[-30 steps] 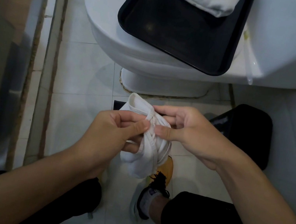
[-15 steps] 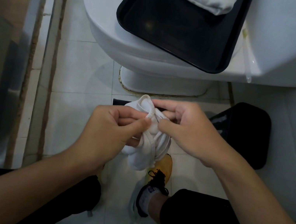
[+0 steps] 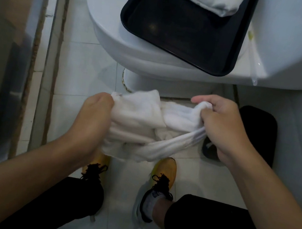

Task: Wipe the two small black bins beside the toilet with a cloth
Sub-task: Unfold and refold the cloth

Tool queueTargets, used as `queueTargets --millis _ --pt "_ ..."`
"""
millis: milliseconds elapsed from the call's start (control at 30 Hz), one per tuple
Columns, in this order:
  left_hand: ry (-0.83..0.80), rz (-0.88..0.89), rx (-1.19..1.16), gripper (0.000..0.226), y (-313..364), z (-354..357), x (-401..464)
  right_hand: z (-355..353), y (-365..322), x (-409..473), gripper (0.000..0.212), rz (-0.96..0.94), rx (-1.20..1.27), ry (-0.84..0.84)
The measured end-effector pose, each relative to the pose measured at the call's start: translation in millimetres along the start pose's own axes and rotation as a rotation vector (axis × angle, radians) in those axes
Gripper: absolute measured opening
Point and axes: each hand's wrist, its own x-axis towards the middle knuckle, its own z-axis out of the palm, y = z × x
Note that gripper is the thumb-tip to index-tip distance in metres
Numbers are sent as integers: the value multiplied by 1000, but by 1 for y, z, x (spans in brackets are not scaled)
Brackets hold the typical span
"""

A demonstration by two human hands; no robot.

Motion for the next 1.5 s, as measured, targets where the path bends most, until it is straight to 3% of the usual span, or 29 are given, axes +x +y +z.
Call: queueTargets --millis 67,167,300,467,633,767,833,900,1000,1100,1167,1267,1333,1400,1500 --pt "-13 -33 56 34 9 -7 2 -8 1 3 40 56 15 66" --pt "-42 65 265 26 12 -20 9 -22 1 6 44 106 49 192" --pt "55 65 194 26 10 -30 16 -34 7 7 45 232 46 254" --pt "93 110 115 20 6 -28 14 -33 17 9 42 160 -86 178" --pt "89 122 114 28 8 -37 24 -39 17 2 41 -9 -218 93" --pt "76 66 53 42 18 -48 34 -42 12 0 41 4 -72 -32" --pt "62 78 131 35 25 -52 37 -49 9 3 33 82 49 -127" --pt "-20 96 200 21 32 -58 37 -58 6 3 25 76 65 -260" --pt "-301 25 209 44 43 -72 36 -67 5 -2 62 50 -56 -444" --pt "-599 21 497 83 47 -82 40 -63 4 -1 55 -61 -369 -317" --pt "-671 60 686 73 42 -76 39 -62 7 2 32 -186 -444 -169" --pt "-494 326 850 36 25 -62 42 -65 15 10 9 -276 -540 -65" --pt "-340 452 880 19 17 -60 45 -68 21 17 8 -320 -666 -23" --pt "-241 557 981 25 16 -64 49 -72 22 18 10 -343 -631 -64" --pt "-311 594 994 38 24 -64 44 -77 19 12 18 -254 -397 -152"
